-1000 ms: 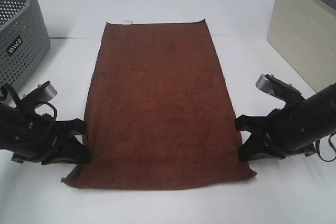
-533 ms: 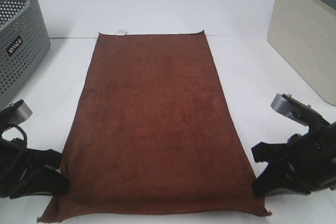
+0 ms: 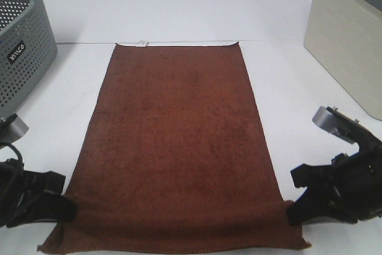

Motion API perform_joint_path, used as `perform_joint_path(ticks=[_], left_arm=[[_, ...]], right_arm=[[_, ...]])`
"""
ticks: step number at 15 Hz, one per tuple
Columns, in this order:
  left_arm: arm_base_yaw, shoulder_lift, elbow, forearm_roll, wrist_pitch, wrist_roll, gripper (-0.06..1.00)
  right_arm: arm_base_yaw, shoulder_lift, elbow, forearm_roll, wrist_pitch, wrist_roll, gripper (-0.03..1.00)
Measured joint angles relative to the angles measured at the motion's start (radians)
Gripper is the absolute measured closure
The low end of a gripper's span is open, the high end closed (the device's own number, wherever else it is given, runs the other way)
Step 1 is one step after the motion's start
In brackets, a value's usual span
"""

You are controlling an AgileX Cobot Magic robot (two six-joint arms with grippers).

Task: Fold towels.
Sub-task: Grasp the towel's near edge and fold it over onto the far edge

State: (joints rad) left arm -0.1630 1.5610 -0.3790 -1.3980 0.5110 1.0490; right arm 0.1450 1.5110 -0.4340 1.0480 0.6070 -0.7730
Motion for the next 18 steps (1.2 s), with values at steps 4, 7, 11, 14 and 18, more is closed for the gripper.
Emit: perform_joint_path(ticks=[4, 7, 11, 14, 18], left_arm=[[0.000, 0.012, -0.150, -0.002, -0.017, -0.043, 0.93], [0.000, 0.070, -0.292, -0.002, -0.033, -0.088, 0.93], [0.000, 0.204, -0.521, 0.009, -0.092, -0.147, 0.93], [0.002, 0.325, -0.727, 0.057, -0.111, -0.186, 0.93], [0.003, 0.492, -0.978, 0.085, -0.198, -0.223, 0.93]], right_arm=[[0.000, 0.011, -0.215, -0.054, 0.006, 0.061, 0.97], [0.000, 0.092, -0.407, -0.160, 0.016, 0.137, 0.97], [0.000, 0.269, -0.672, -0.254, 0.026, 0.201, 0.97], [0.000, 0.405, -0.882, -0.305, 0.049, 0.244, 0.97], [0.000, 0.615, -1.236, -0.392, 0.079, 0.323, 0.97]])
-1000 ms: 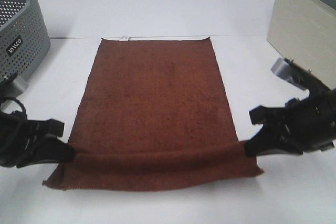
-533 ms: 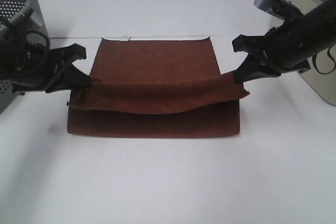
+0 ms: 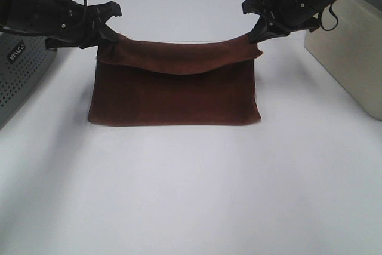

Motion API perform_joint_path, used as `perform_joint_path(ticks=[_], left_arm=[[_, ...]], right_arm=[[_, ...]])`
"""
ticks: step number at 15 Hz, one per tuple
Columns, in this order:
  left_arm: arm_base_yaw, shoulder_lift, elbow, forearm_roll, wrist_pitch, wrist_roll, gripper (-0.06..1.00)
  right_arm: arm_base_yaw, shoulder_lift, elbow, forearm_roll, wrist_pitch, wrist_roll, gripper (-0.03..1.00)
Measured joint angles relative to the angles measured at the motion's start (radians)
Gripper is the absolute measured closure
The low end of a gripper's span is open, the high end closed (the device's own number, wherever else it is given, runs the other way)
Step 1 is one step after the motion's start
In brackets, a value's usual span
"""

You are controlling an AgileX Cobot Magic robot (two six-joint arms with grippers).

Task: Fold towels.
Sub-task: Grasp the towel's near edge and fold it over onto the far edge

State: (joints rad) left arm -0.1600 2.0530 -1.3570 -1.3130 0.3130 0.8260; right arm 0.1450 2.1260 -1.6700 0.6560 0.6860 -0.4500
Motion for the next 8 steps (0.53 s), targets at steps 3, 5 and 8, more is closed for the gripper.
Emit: perform_joint_path(ticks=[3, 5, 8], left_arm=[[0.000, 0.117, -0.162, 0.000, -0.052, -0.002, 0.93], [0.000, 0.206, -0.271, 0.001, -0.086, -0.002, 0.93], [0.000, 0.337, -0.442, 0.002, -0.163, -0.002, 0.93]], right_arm=[[0.000, 0.135, -0.224, -0.050, 0.025, 0.042, 0.97], [0.000, 0.235, -0.364, -0.073, 0.029, 0.057, 0.97], [-0.001, 0.365, -0.516, -0.089, 0.019, 0.064, 0.97]])
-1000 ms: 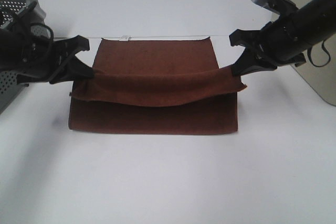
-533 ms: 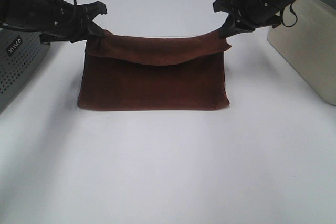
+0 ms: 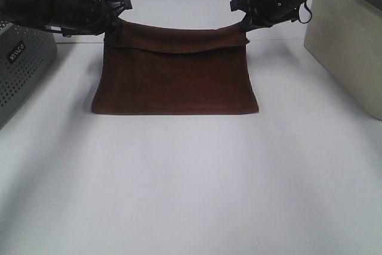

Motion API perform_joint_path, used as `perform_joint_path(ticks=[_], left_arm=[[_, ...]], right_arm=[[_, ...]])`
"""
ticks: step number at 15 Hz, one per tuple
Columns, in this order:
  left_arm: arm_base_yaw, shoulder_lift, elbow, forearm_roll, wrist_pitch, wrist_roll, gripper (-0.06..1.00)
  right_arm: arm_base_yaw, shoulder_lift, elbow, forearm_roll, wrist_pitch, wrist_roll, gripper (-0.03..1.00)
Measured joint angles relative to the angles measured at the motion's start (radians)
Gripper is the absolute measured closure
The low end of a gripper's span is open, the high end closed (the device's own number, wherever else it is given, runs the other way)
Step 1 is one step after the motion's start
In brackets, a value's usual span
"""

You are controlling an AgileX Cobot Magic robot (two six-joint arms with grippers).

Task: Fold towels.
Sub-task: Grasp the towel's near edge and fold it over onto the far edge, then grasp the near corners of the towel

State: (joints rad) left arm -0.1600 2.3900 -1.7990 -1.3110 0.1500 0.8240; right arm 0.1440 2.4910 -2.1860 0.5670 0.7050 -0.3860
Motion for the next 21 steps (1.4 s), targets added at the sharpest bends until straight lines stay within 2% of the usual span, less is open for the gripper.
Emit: perform_joint_path(ticks=[4, 7, 8, 9, 10, 11, 12, 14, 16, 19, 21], left_arm=[[0.001, 0.139, -0.165, 0.000, 0.008, 0.000, 0.93], [0.001, 0.185, -0.199, 0.000, 0.011, 0.000, 0.92], [0.001, 0.185, -0.201, 0.000, 0.011, 0.000, 0.81], [0.002, 0.185, -0.203, 0.005, 0.012, 0.000, 0.69], [0.002, 0.185, -0.204, 0.021, 0.014, 0.000, 0.53], [0.002, 0.178, -0.204, 0.046, 0.019, 0.000, 0.38], [0.002, 0.170, -0.204, 0.075, 0.030, 0.000, 0.25], [0.006, 0.144, -0.204, 0.139, 0.074, 0.000, 0.17], [0.013, 0.130, -0.204, 0.166, 0.139, -0.001, 0.16], [0.056, 0.100, -0.205, 0.223, 0.349, -0.008, 0.15], [0.092, 0.078, -0.205, 0.229, 0.448, -0.068, 0.15]], right_arm=[[-0.002, 0.118, -0.119, -0.001, -0.026, 0.001, 0.97], [-0.002, 0.144, -0.130, 0.002, -0.054, 0.001, 0.96], [-0.002, 0.144, -0.130, 0.023, -0.082, 0.001, 0.77], [-0.002, 0.144, -0.130, 0.025, -0.092, 0.001, 0.63], [-0.002, 0.144, -0.130, 0.024, -0.103, 0.007, 0.47], [-0.002, 0.140, -0.130, 0.018, -0.105, 0.022, 0.36], [-0.002, 0.130, -0.130, 0.000, -0.103, 0.037, 0.30], [-0.002, 0.089, -0.130, -0.032, -0.059, 0.058, 0.26], [-0.002, 0.062, -0.130, -0.048, 0.014, 0.061, 0.25], [-0.002, 0.036, -0.130, -0.063, 0.177, 0.065, 0.25], [-0.002, 0.022, -0.130, -0.075, 0.260, 0.107, 0.25]])
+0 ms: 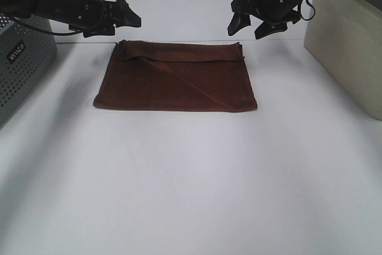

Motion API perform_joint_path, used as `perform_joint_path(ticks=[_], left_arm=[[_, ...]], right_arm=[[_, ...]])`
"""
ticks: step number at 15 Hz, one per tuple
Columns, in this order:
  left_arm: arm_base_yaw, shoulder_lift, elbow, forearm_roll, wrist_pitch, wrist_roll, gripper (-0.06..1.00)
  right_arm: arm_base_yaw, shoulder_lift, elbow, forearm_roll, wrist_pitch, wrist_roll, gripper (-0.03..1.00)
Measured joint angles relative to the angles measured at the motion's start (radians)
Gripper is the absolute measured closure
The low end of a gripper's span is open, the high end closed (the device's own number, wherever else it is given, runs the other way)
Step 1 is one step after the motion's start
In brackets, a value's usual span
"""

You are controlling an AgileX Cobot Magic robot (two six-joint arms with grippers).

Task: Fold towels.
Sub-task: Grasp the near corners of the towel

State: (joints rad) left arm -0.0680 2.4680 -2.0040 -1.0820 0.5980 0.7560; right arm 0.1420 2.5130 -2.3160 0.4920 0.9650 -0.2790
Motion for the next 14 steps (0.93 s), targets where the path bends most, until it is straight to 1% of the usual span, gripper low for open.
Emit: perform_joint_path(ticks=[2, 4, 6, 8, 10, 11, 13, 14], left_arm=[[0.034, -0.016, 0.000, 0.013, 0.100, -0.069, 0.15], [0.042, -0.027, 0.000, 0.075, 0.187, -0.144, 0.15], [0.038, -0.054, 0.027, 0.136, 0.216, -0.235, 0.15], [0.036, -0.114, 0.136, 0.155, 0.205, -0.273, 0.15], [0.033, -0.186, 0.274, 0.158, 0.165, -0.288, 0.15], [0.033, -0.225, 0.375, 0.159, 0.137, -0.294, 0.15], [0.036, -0.240, 0.450, 0.166, 0.132, -0.308, 0.15], [0.036, -0.240, 0.464, 0.196, 0.133, -0.323, 0.15]], right_arm=[[0.000, -0.013, 0.000, -0.004, 0.075, 0.038, 0.24], [0.000, -0.027, 0.000, -0.007, 0.145, 0.074, 0.24], [0.000, -0.050, 0.002, -0.024, 0.197, 0.106, 0.24], [0.000, -0.079, 0.025, -0.043, 0.233, 0.130, 0.24], [0.000, -0.125, 0.108, -0.046, 0.236, 0.131, 0.24], [0.000, -0.163, 0.205, -0.046, 0.226, 0.131, 0.24], [0.000, -0.223, 0.391, -0.036, 0.153, 0.117, 0.24], [0.000, -0.237, 0.460, -0.024, 0.109, 0.101, 0.24]])
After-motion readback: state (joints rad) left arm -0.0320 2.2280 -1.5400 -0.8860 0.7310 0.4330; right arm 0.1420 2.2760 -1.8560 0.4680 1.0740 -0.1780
